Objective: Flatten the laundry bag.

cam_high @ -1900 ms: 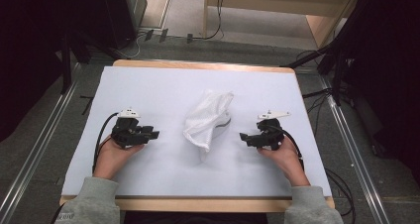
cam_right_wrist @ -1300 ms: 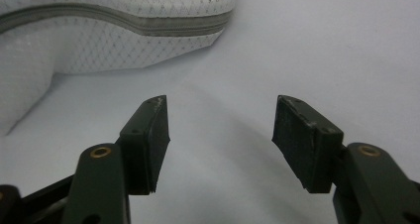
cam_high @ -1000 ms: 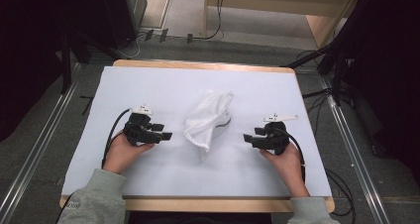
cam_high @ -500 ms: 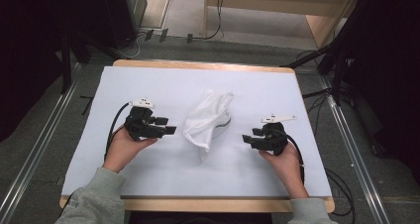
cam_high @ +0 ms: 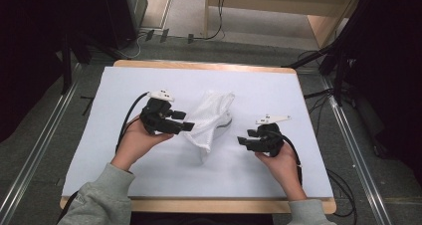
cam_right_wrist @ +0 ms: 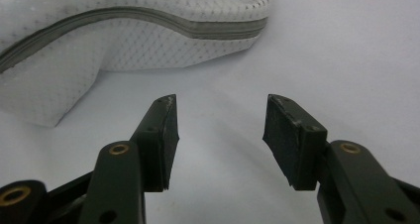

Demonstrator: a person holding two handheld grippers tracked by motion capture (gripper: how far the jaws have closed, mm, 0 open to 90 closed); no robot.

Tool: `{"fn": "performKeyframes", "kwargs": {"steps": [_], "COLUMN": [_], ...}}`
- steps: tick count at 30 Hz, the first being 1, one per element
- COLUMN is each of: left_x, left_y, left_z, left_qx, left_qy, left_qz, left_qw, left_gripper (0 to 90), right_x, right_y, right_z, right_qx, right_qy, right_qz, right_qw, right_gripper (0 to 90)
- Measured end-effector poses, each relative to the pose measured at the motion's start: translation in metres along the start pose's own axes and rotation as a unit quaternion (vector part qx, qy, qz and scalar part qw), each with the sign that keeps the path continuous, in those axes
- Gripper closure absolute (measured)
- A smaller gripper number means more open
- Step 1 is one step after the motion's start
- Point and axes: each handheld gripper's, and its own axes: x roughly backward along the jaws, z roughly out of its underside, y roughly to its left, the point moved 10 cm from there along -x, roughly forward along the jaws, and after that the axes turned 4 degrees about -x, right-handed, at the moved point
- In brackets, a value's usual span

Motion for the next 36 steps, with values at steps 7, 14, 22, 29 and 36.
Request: {"fn": "performKeyframes", "kwargs": {"steps": [7,14,22,29,36], "left_x": [-0.028,-0.043,-0.04,-0.037,-0.039], "left_y": [-0.004,0.01,0.023,0.026,0.022], "left_z": [-0.003,0.01,0.017,0.019,0.018], "left_qx": [-0.011,0.012,0.007,0.019,0.027], "left_qy": [0.022,0.026,0.023,0.02,0.01], "left_qz": [0.003,-0.005,-0.023,-0.024,-0.017], "left_qw": [0.9997,0.9996,0.9994,0.9993,0.9994], "left_gripper": [43.7,67.5,89.5,89.6,89.6], "right_x": [0.0,-0.001,-0.003,-0.017,-0.04], "right_y": [0.014,0.041,0.078,0.112,0.128], "right_z": [0.004,0.009,0.014,0.016,0.006], "right_qx": [0.009,0.024,0.043,0.065,0.066], "right_qy": [0.002,0.004,0.005,0.01,-0.007], "right_qz": [-0.011,-0.038,-0.072,-0.099,-0.08], "right_qw": [0.9999,0.999,0.9965,0.9929,0.9946], "right_gripper": [45.9,42.5,36.6,30.1,31.0]}}
